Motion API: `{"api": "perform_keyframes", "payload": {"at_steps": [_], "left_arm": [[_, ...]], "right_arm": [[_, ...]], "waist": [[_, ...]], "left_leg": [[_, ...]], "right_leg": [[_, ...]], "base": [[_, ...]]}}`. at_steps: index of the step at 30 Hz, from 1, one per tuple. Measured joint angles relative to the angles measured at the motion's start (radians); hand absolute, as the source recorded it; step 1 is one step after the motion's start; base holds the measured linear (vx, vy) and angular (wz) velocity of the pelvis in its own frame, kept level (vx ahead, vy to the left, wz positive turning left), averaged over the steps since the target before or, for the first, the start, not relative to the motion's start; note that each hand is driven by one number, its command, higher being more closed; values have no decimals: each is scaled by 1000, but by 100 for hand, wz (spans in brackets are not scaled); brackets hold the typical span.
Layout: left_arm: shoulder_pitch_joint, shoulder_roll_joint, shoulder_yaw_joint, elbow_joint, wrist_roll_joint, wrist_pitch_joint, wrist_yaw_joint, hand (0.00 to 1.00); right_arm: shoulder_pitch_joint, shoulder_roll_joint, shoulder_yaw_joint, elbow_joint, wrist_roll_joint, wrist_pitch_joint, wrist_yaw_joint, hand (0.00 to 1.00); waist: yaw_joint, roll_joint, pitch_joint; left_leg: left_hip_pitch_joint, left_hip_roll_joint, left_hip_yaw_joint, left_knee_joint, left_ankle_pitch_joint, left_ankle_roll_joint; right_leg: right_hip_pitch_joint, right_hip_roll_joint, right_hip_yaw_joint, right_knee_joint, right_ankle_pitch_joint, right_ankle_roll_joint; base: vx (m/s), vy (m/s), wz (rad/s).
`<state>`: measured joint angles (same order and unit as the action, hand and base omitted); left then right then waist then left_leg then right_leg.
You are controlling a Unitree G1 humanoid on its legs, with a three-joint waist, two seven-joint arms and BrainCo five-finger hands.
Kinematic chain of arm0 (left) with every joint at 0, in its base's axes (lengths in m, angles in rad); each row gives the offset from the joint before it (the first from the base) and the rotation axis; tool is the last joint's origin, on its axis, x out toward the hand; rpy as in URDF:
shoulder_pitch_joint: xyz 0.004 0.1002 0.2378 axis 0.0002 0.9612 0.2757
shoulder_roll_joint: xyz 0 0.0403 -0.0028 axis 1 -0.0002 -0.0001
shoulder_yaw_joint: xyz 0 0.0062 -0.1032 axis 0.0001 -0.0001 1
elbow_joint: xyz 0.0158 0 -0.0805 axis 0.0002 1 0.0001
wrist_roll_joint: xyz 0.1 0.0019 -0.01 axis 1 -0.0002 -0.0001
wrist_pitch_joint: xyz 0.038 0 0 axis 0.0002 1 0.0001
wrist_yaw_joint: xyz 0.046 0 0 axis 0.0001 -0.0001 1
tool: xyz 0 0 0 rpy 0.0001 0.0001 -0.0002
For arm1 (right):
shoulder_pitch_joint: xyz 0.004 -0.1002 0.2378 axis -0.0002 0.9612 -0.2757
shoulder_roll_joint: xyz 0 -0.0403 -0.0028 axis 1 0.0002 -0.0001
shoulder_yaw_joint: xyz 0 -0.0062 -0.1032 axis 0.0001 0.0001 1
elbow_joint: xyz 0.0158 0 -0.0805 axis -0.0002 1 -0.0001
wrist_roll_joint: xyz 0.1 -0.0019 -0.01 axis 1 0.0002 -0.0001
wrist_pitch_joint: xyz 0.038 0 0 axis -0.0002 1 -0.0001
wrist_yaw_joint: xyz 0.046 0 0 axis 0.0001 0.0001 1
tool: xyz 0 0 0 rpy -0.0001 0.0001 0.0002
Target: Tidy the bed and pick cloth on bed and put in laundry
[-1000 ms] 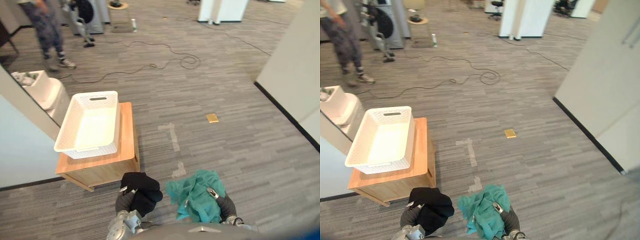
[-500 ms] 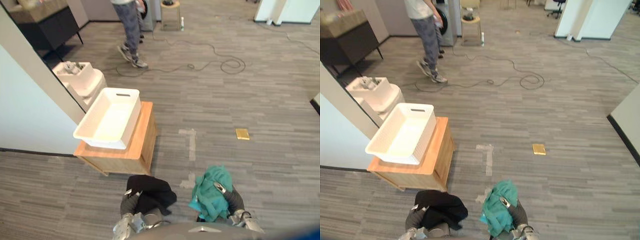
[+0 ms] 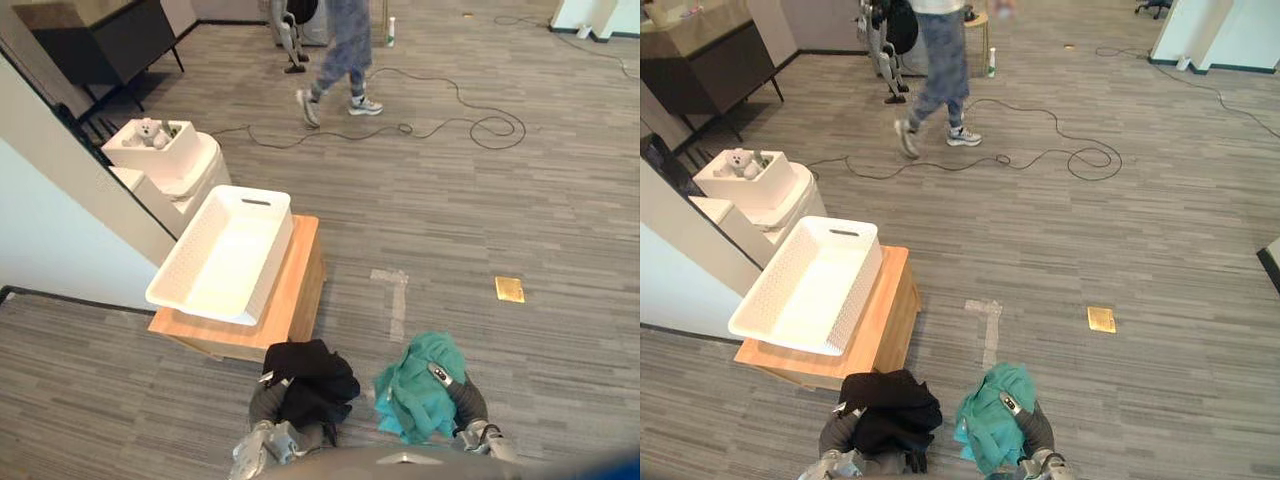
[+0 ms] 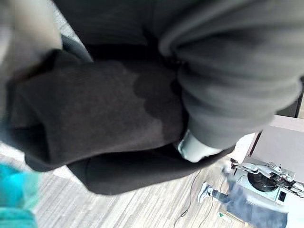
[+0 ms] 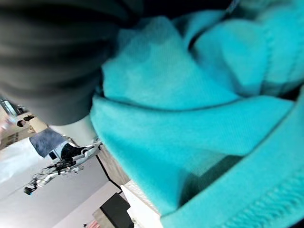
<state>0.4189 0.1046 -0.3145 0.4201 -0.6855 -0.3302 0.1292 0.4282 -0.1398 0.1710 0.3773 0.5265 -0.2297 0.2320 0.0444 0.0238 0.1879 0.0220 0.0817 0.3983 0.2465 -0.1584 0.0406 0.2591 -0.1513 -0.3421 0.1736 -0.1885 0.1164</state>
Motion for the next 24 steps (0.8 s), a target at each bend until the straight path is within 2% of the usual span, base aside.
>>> {"api": "perform_keyframes", "payload": {"at_steps": [1, 2, 3, 4, 5, 6, 7, 10, 12, 13, 14, 15, 16, 18, 19, 20, 21, 22, 23, 24], "left_arm": [[-1, 1, 3, 1, 1, 0, 0, 100], [-1, 1, 9, 1, 10, 0, -1, 100], [8, 10, 14, -3, 22, -5, -1, 100], [11, 20, 16, -2, 35, -6, 0, 100], [19, 23, 14, -2, 42, -6, 1, 100], [24, 40, 13, -2, 45, -7, 2, 100], [30, 49, 17, -2, 44, -9, 7, 100], [20, 61, 17, -1, 36, -9, 9, 100], [-2, 64, 21, 3, 28, -6, 9, 100], [-25, 67, 22, 10, 27, 3, 9, 100], [-36, 70, 21, 12, 27, 12, 9, 100], [-43, 75, 21, 12, 28, 16, 9, 100], [-49, 92, 21, 8, 28, 21, 9, 100], [-48, 57, 7, 24, 29, 35, 7, 100], [-43, 42, 1, 25, 29, 35, 7, 100], [-35, 34, 2, 25, 29, 32, 7, 100], [-35, 33, 2, 25, 28, 29, 7, 100], [-26, 32, 3, 25, 28, 15, 7, 100], [-12, 17, 10, 28, 26, 11, 8, 100], [1, 11, 12, 29, 23, 11, 7, 100]], "right_arm": [[-1, 1, 0, 4, 0, 6, -3, 100], [-1, 0, 2, 3, 0, 6, -4, 100], [-3, 10, 5, 2, 1, 3, -4, 100], [-4, 16, 14, 5, 1, 3, -4, 100], [-1, 19, 27, 6, 0, 3, -4, 100], [3, 20, 52, 2, -1, 3, 0, 100], [10, 20, 66, 2, -1, 3, 1, 100], [5, 20, 72, 1, -1, -1, 0, 100], [0, 19, 76, 2, 0, -7, 0, 100], [-2, 20, 78, 2, 0, -7, 0, 100], [0, 20, 78, 1, 1, -7, 0, 100], [1, 20, 78, 1, 2, -7, -1, 100], [7, 24, 78, 3, 3, -8, -2, 100], [0, -5, 68, 9, 7, -15, -6, 100], [-12, -17, 61, 5, 17, -29, -7, 100], [-22, -24, 60, 3, 21, -37, -7, 100], [-26, -26, 62, 2, 21, -38, -6, 100], [-30, -35, 60, -16, 20, -40, -4, 100], [-32, -42, 57, -27, 20, -40, -3, 100], [-32, -44, 58, -34, 20, -40, -3, 100]], "waist": [[0, -3, -5], [0, -14, -7], [1, -48, -3], [1, -55, 1], [-3, -59, 7], [-7, -73, 7], [-5, -81, 7], [-25, -77, 9], [-36, -62, 18], [-45, -53, 23], [-55, -57, 26], [-56, -66, 27], [-57, -94, 31], [-59, -31, 50], [-61, 5, 57], [-63, 28, 60], [-64, 34, 57], [-66, 43, 54], [-64, 75, 51], [-64, 73, 45]], "left_leg": [[16, -4, 3, 1, -35, 9], [31, -17, 4, -1, -54, 3], [66, -53, 10, -12, -74, 1], [89, -64, 10, -16, -81, 4], [104, -66, 7, -18, -87, 7], [134, -66, -4, -23, -92, 14], [158, -61, -23, -30, -96, 10], [196, -25, -64, -36, -99, -6], [220, 12, -100, -37, -101, -19], [226, 36, -136, -38, -101, -29], [237, 47, -168, -45, -104, -60], [245, 45, -184, -52, -108, -80], [257, 37, -210, -44, -129, -122], [276, 91, -229, -40, -135, -137], [277, 116, -234, -40, -135, -139], [276, 136, -243, -46, -135, -141], [275, 144, -243, -49, -136, -142], [273, 166, -242, -47, -168, -133], [272, 199, -241, -33, -208, -76], [274, 206, -241, -27, -228, -19]], "right_leg": [[-43, -29, 4, 126, -37, 38], [-106, -67, 13, 288, -55, 53], [-234, -157, 36, 568, -22, 51], [-267, -192, 51, 661, 15, 49], [-291, -212, 58, 724, 24, 49], [-326, -235, 53, 792, -6, 20], [-358, -241, 46, 801, -47, 10], [-400, -226, 2, 672, -89, -9], [-410, -174, 1, 498, -79, -15], [-411, -133, 19, 361, -37, -16], [-411, -107, 66, 222, 35, -16], [-402, -100, 102, 145, 77, -9], [-378, -103, 144, 63, 226, -4], [-357, -56, 115, 107, 200, -44], [-363, -48, 91, 151, 156, -58], [-369, -40, 70, 189, 120, -64], [-378, -37, 62, 213, 102, -67], [-394, -30, 47, 261, 63, -66], [-394, -18, 24, 296, 38, -73], [-395, -15, 22, 323, 17, -76]], "base": [[124, 118, 3], [162, 139, -1], [140, 91, -3], [150, 81, 1], [143, 31, 13], [192, 26, 19], [195, 11, 23], [289, -97, 51], [289, -178, 61], [308, -256, 87], [317, -277, 89], [336, -330, 88], [343, -351, 71], [294, -326, 52], [201, -278, 43], [183, -277, 44], [148, -252, 36], [140, -226, 17], [150, -218, 14], [216, -195, 33]]}}
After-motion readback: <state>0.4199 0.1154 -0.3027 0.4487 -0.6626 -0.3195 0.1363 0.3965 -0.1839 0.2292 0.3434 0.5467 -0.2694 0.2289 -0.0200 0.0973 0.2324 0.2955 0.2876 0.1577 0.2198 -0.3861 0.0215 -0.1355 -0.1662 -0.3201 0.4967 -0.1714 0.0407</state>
